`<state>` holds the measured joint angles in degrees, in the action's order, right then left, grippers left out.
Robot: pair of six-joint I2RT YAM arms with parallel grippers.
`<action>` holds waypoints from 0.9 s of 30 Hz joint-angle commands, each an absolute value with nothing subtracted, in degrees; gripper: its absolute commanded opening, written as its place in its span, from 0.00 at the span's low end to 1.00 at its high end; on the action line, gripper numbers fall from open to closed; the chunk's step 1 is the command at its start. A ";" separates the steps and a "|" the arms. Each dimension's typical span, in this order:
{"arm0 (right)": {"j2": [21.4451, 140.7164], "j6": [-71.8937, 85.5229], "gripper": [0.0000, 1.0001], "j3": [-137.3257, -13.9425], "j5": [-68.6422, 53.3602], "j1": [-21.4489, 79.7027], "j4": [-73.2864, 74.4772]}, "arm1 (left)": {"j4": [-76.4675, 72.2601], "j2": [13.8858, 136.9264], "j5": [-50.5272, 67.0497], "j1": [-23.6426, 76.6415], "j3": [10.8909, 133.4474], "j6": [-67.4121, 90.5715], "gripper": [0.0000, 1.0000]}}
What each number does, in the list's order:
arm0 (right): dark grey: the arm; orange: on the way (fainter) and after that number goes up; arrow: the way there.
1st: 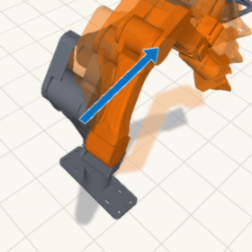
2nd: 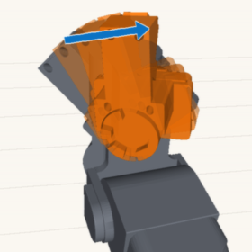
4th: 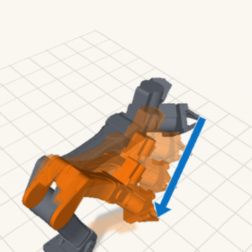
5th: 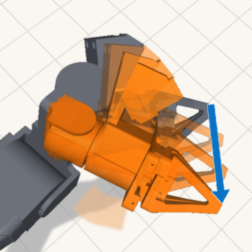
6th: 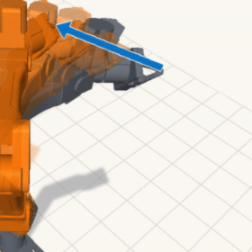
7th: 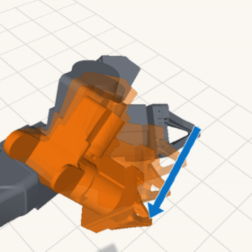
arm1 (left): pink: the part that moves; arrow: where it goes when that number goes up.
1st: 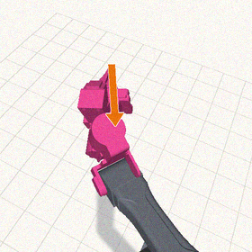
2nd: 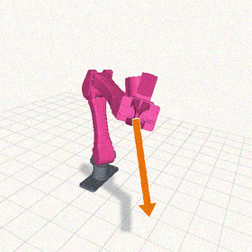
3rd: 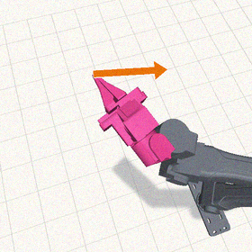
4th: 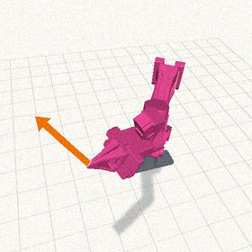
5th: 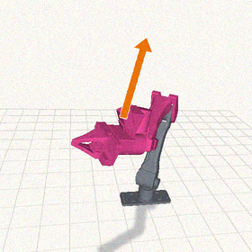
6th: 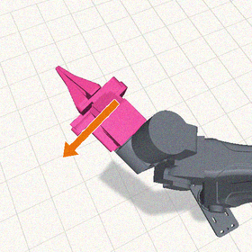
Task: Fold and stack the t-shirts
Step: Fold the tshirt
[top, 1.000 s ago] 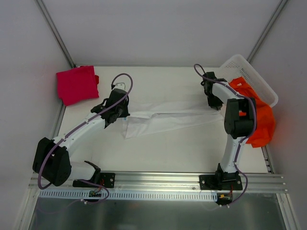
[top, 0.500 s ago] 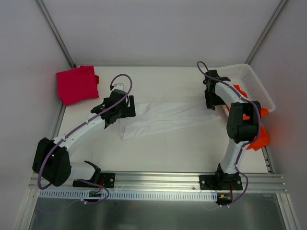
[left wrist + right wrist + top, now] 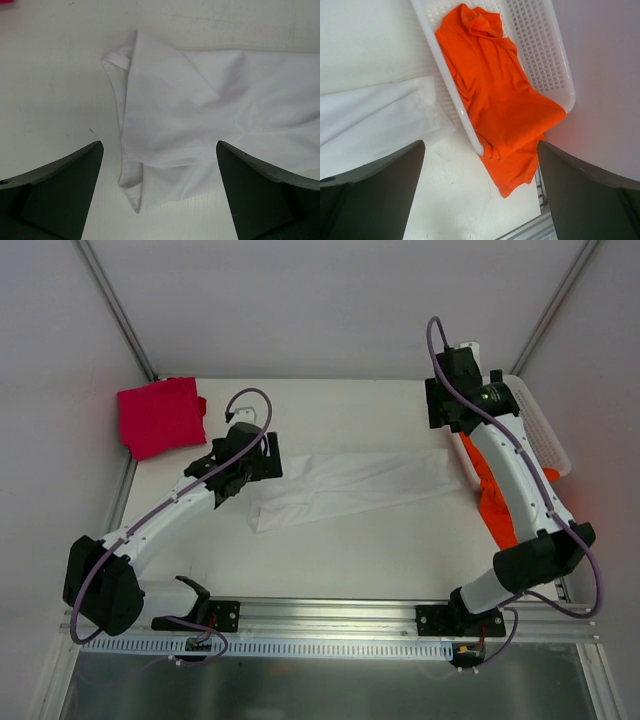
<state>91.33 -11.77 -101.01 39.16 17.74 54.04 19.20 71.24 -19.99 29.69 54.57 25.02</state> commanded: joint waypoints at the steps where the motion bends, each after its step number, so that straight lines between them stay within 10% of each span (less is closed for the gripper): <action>1: 83.00 -9.33 0.99 -99.42 37.28 21.87 58.89 | 19.42 75.04 -21.53 30.32 57.30 26.80 0.97; 7: 66.29 -0.19 0.99 -77.29 21.03 27.41 47.66 | 18.90 87.77 -21.80 30.23 62.48 28.47 0.71; 12: 53.19 7.11 0.99 -61.54 12.49 29.79 38.42 | 14.16 98.59 -14.95 29.18 65.39 28.12 0.00; 27: 43.07 7.82 0.99 -50.72 15.82 31.64 44.47 | 13.00 109.24 -14.94 23.22 72.85 24.09 0.00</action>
